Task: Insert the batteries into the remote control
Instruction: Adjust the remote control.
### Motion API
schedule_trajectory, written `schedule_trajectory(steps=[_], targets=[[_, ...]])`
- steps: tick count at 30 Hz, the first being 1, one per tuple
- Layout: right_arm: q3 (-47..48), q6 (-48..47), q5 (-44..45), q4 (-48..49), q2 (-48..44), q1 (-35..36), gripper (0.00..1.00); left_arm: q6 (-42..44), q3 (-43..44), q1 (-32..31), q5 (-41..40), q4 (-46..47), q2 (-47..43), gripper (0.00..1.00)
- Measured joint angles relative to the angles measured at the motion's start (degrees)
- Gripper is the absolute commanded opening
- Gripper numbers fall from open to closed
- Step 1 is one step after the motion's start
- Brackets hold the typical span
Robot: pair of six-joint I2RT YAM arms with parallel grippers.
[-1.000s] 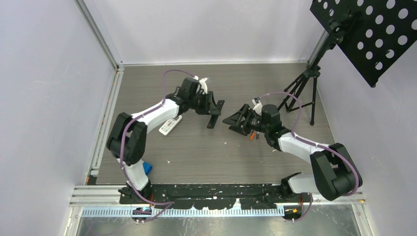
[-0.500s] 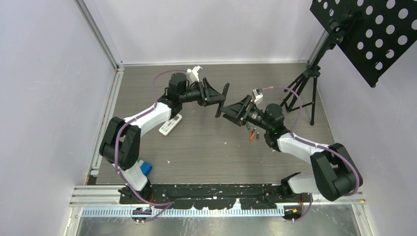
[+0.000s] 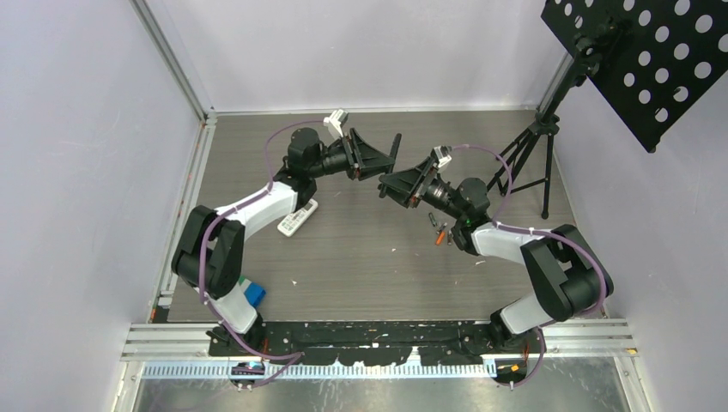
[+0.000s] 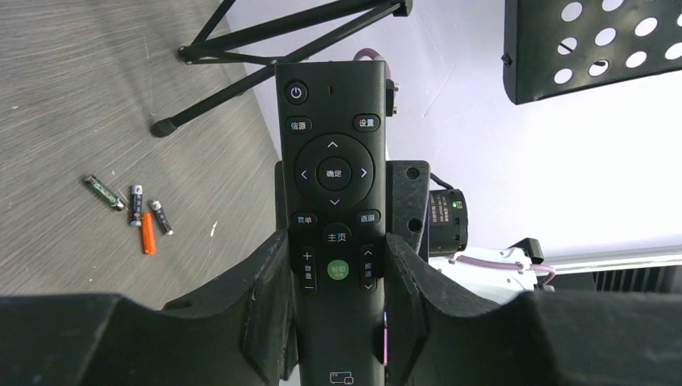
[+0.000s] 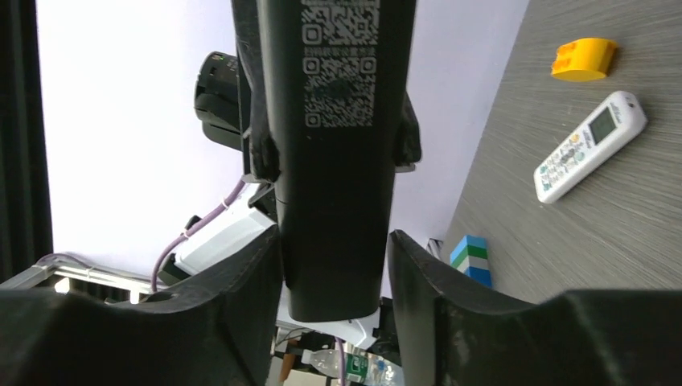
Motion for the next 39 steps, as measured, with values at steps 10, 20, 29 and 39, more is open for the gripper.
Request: schedule_trajectory(steps=[10,20,29,39], targets=[[1.9,-2.3,-0.6,-1.3,0.2,0.9,0.24,2.3,-0.7,0.0,-1.2,-1.9,-2.4,0.69],[12.5,-41.8,7.5,-50.0,-10.8,9.3,0.22,21.5,7.3,0.0,-7.2,-31.2,-5.4,0.76],[15.6,-58.1,18.3,-67.4,-9.1,14.1,0.22,29.3,9.3,0.0,-11.2,-46.4,-5.4,0.59],[17.4,-61.1,22.9,-71.0,-7.6,14.8,0.22,27.3,6.7,-0.5,-10.8,-46.9,-5.4,0.38]])
